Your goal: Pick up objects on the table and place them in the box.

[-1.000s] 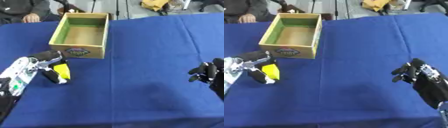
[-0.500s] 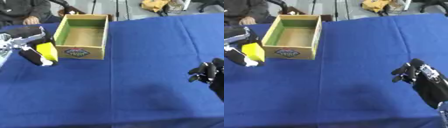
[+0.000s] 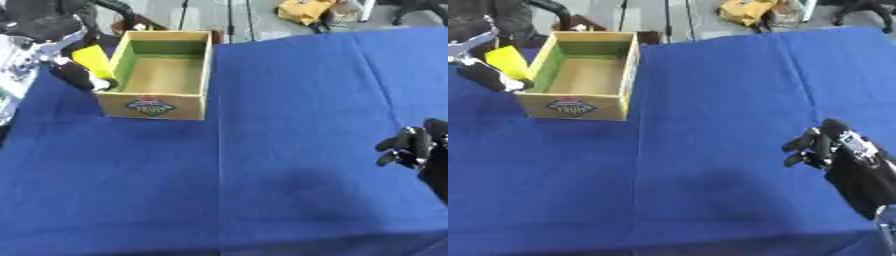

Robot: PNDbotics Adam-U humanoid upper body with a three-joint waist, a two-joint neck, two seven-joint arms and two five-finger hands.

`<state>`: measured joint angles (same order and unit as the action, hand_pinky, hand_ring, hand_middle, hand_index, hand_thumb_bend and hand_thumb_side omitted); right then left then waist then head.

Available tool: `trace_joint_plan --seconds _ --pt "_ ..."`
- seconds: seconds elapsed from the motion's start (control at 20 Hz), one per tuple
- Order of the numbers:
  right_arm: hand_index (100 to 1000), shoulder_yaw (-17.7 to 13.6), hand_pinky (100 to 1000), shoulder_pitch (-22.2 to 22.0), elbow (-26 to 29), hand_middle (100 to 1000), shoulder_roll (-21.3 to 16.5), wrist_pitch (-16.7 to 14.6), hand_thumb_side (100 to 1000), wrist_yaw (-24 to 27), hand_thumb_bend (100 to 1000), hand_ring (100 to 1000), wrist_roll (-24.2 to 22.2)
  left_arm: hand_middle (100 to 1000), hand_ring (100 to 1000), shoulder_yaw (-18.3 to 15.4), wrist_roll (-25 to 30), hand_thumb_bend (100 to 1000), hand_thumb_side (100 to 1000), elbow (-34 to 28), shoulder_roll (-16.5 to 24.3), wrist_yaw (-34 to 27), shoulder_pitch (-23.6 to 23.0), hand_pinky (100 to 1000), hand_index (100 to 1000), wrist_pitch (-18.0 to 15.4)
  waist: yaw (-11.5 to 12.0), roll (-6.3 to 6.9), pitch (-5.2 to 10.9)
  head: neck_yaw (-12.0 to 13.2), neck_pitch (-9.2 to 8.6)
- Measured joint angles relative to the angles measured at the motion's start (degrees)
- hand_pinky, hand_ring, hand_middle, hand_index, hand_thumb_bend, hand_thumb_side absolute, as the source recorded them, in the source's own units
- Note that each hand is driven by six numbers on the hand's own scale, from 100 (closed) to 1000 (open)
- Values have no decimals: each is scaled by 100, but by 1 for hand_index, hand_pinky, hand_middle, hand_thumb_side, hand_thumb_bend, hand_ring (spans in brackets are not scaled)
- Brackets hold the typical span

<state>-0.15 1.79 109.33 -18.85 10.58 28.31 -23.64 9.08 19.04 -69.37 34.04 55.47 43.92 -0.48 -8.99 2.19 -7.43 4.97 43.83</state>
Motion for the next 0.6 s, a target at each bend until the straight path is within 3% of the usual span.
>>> trace_joint_plan --seconds 0.15,0.5,0.55,0.6 --pt "384 25 576 10 0 482 0 11 589 -1 100 655 -21 379 363 -101 -431 390 164 617 -291 418 234 375 566 -29 -78 4 -21 50 0" --pt "384 67 577 53 0 482 0 27 590 -4 100 656 -76 492 481 -332 -1292 390 232 1458 -726 766 376 489 707 24 -249 19 -73 151 0" --pt "384 76 577 56 0 482 0 30 590 -6 100 656 -81 511 501 -352 -1386 404 265 1537 -765 782 378 506 726 25 -263 18 -75 157 0" --pt "384 84 577 56 0 482 0 31 590 -9 100 656 -84 577 565 -366 -1464 474 415 1607 -798 792 380 541 785 22 -272 18 -78 163 0"
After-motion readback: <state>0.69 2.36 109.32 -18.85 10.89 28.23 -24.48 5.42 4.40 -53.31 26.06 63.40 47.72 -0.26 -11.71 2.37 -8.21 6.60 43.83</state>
